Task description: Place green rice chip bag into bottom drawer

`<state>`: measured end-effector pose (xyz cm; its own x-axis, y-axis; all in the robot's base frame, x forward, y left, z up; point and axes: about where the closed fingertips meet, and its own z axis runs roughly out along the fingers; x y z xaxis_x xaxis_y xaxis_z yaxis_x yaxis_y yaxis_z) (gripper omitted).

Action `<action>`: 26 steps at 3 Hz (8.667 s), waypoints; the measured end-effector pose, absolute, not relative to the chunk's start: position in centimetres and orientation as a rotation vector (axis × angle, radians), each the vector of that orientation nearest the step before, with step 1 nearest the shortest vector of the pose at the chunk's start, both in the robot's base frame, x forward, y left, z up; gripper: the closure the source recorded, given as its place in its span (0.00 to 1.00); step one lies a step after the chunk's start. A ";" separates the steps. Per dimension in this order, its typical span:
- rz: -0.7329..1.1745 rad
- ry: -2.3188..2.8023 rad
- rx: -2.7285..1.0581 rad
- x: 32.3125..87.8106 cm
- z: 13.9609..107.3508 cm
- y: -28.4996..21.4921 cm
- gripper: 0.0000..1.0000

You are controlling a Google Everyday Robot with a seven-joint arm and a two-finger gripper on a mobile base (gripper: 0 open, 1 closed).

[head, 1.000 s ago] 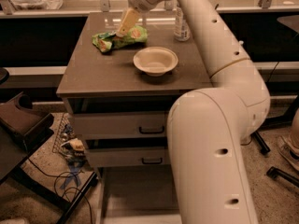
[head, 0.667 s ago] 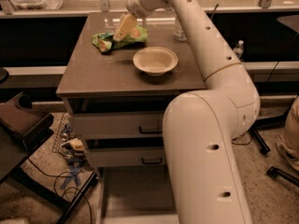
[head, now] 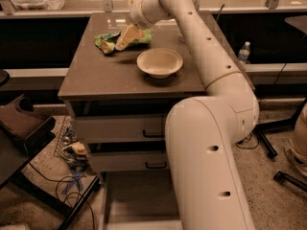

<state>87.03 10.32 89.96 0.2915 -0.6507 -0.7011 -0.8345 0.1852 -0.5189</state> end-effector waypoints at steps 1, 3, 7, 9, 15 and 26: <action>0.254 1.443 -1.526 87.3 88.4 10.9 0.13; 0.275 1.462 -1.534 87.3 86.9 11.6 0.59; 0.239 1.437 -1.536 87.1 89.1 11.1 1.00; 0.071 1.394 -1.449 86.5 98.1 4.1 1.00; -0.043 1.587 -0.905 65.6 101.6 -14.5 1.00; 0.088 1.875 -0.883 49.6 92.3 -32.9 1.00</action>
Offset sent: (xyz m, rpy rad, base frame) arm 0.0013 0.0031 -0.0294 0.0029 0.0650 -0.0130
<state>49.64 -32.95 92.29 -0.2140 -0.5331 -0.8186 -0.6077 0.7287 -0.3157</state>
